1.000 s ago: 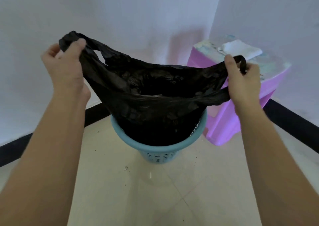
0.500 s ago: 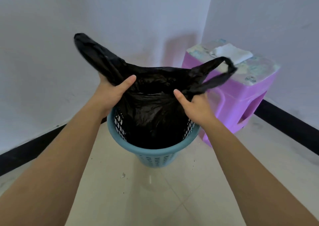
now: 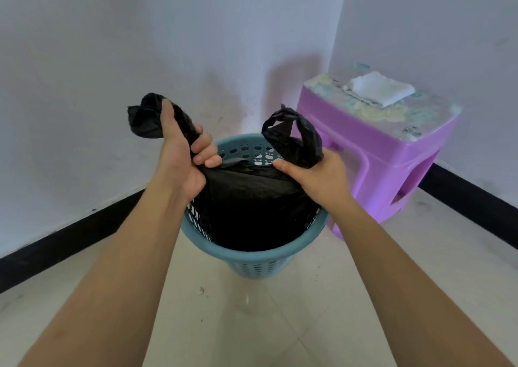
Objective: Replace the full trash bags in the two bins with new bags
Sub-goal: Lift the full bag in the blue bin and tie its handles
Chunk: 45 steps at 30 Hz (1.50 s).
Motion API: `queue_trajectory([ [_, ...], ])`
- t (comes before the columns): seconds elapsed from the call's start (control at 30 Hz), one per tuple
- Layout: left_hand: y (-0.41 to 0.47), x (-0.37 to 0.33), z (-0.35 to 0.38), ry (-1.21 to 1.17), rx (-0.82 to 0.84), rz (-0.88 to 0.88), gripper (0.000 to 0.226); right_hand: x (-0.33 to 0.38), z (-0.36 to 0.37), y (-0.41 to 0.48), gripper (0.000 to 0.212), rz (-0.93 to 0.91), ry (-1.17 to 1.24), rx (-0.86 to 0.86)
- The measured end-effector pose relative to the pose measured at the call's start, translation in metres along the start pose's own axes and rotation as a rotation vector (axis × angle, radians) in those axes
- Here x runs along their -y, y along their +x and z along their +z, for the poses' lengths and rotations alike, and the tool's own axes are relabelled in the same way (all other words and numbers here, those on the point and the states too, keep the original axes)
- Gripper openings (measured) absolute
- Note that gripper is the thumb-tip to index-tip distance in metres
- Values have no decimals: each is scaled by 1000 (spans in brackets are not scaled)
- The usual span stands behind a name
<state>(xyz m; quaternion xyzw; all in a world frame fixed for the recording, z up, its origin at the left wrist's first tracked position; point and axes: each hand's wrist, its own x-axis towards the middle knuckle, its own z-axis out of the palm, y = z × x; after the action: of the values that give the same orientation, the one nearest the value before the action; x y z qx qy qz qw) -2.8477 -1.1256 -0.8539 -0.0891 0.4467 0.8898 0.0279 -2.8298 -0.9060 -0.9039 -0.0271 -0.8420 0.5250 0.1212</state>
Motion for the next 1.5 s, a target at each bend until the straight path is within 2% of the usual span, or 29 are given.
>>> queue_trajectory([
  [0.07,0,4,-7,86,45,11,50,-3,1,3,30,2,-50,-11],
  [0.13,-3,6,-7,220,167,46,34,-3,8,1,23,-49,-64,32],
  [0.23,-8,11,2,538,290,65,43,0,16,-7,21,-112,-84,94],
  [0.3,-12,15,14,707,252,146,20,3,17,-11,15,-117,-111,137],
  [0.33,-13,17,17,707,185,194,12,3,17,-12,17,-120,-150,157],
  [0.4,-6,15,16,513,12,222,16,-1,15,-12,27,-156,-289,188],
  [0.47,1,5,11,226,-102,173,13,-5,10,-11,28,-200,-347,237],
  [0.53,6,0,-1,77,-137,94,13,-9,7,-8,24,-255,-313,300],
  [0.6,6,2,-14,29,-79,60,10,-11,6,-4,18,-283,-318,329],
  [0.63,5,4,-20,23,1,43,16,-11,6,-4,15,-262,-301,332],
  [0.73,-3,5,-32,49,306,-96,40,-10,8,-5,26,-166,-183,252],
  [0.77,-5,6,-33,49,349,-137,49,-9,8,-5,28,-117,-128,210],
  [0.8,-6,8,-31,45,351,-152,50,-8,7,-4,30,-59,-72,173],
  [0.9,-10,13,-17,44,238,-93,24,-4,3,-3,39,62,162,114],
  [0.97,-13,15,-10,41,195,-77,29,-3,2,-3,43,73,308,102],
  [1.07,-15,17,-5,220,200,-127,26,-1,4,-5,37,-79,108,113],
  [1.13,-17,20,-4,488,271,-176,12,-1,8,-5,26,-218,-81,234],
  [1.23,-24,23,-6,784,456,-200,13,-1,9,-3,11,-294,-304,446],
  [1.33,-29,22,-13,812,542,-251,37,5,5,-3,14,-392,-496,545],
  [1.43,-31,24,-6,783,521,-214,37,6,13,-4,17,-406,-641,613],
  [1.5,-25,25,-6,715,484,-199,41,0,16,-3,30,-474,-661,600],
])
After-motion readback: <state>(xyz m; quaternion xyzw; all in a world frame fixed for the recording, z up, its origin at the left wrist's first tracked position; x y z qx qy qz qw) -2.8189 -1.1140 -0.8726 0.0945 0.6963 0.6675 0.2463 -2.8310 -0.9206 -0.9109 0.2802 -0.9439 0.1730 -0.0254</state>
